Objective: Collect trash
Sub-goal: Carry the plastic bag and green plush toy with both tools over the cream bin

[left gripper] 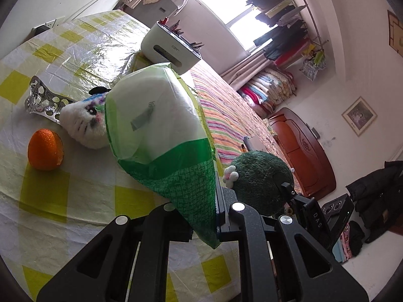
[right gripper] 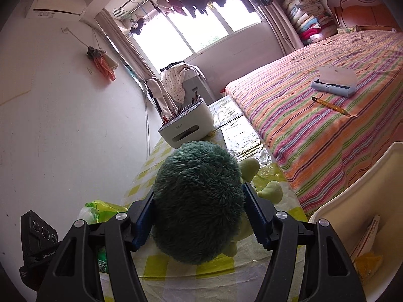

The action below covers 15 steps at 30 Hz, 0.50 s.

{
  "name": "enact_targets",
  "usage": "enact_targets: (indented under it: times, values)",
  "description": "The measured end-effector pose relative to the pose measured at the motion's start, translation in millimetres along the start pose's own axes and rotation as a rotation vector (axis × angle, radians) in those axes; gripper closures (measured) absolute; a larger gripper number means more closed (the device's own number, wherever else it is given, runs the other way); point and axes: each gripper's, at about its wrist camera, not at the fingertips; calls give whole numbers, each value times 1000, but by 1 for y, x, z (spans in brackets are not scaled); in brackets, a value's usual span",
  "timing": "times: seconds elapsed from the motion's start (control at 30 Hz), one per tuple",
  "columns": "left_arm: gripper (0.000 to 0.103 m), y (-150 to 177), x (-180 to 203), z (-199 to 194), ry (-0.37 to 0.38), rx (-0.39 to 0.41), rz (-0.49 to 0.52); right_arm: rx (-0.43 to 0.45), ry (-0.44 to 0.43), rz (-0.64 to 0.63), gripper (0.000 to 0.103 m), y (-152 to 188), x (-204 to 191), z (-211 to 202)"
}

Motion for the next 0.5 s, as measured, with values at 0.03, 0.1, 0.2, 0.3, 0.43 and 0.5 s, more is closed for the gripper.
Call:
enact_targets:
  times: [0.03,0.1,0.2,0.3,0.43,0.5]
  values:
    - [92,3,3,2,1,-8,9,7,1,-1,40,1,1,-4]
    - [92,9,10,6,7,-25,22,25,4,-8,40,2,2,-12]
    - [92,16,18,13,14,-50,37,47,12,-23,39,5,4,-21]
    - [92,18,27,19,26,-66,49,60,6,-5,39,7,10,-31]
    - [92,19,36,27,41,-86,62,98,4,3,39,7,16,-46]
    - [92,20,41,31,42,-98,66,115,10,7,39,6,19,-53]
Point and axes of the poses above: each gripper's, at about its wrist camera, not at the fingertips, and z roughly the way its jaws point, x to its right, y to its underside, and after that the axes turned 15 degrees about z, right-handed
